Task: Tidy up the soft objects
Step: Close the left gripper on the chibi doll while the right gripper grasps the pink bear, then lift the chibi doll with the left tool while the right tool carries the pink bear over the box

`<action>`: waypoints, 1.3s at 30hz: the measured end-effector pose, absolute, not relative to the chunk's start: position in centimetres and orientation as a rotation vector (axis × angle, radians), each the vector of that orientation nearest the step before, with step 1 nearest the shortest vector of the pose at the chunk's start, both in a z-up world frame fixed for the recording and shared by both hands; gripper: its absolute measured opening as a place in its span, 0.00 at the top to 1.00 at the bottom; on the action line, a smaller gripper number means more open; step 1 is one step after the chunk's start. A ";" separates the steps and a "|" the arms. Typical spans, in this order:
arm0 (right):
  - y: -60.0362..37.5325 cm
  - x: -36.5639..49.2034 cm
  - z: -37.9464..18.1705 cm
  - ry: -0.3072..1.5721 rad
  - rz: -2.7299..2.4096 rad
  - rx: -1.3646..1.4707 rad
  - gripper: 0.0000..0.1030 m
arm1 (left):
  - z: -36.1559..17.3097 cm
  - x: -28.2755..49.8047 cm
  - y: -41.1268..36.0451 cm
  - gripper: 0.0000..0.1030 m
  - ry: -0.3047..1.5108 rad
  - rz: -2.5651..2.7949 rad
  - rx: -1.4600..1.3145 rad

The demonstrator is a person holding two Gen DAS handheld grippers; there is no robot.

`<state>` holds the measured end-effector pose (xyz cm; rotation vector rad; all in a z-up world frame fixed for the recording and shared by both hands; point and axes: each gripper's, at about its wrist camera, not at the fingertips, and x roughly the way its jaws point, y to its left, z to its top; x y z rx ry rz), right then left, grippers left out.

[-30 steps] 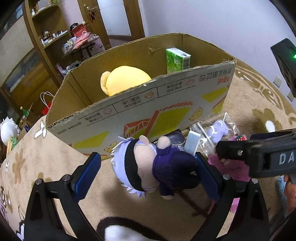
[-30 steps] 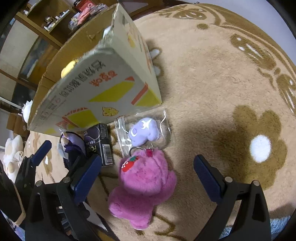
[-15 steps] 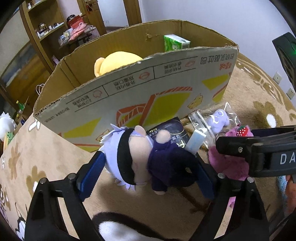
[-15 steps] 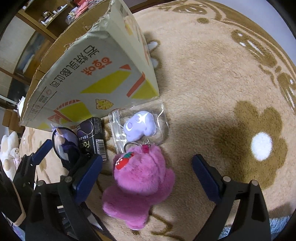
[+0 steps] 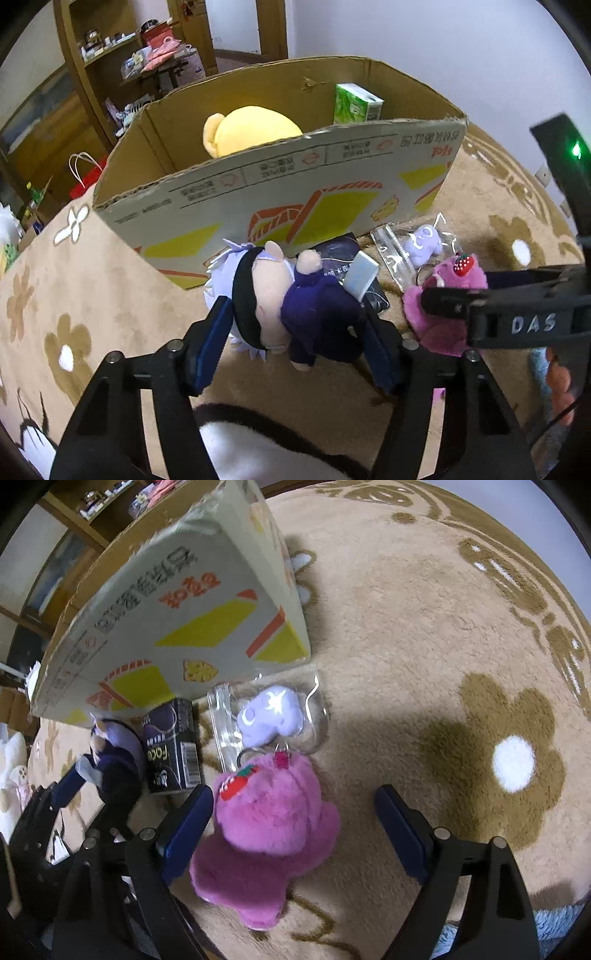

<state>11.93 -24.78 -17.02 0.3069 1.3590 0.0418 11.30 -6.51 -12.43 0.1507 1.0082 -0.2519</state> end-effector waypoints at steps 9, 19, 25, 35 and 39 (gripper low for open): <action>-23.4 11.0 -16.6 1.341 0.053 0.262 0.39 | -11.2 10.8 -4.7 0.68 1.024 -0.303 0.071; -20.9 10.4 -15.0 1.265 0.073 0.152 0.43 | -10.5 10.2 -3.3 0.71 1.024 -0.283 -0.005; -21.1 9.6 -12.5 1.164 0.106 0.160 0.44 | -10.2 9.9 -2.9 0.72 1.018 -0.269 -0.021; -21.1 9.3 -8.4 1.014 0.164 0.151 0.44 | -9.7 9.5 -2.3 0.73 1.012 -0.251 -0.040; -21.4 9.3 -7.6 0.966 0.176 0.150 0.44 | -9.6 9.4 -2.2 0.74 1.008 -0.245 -0.047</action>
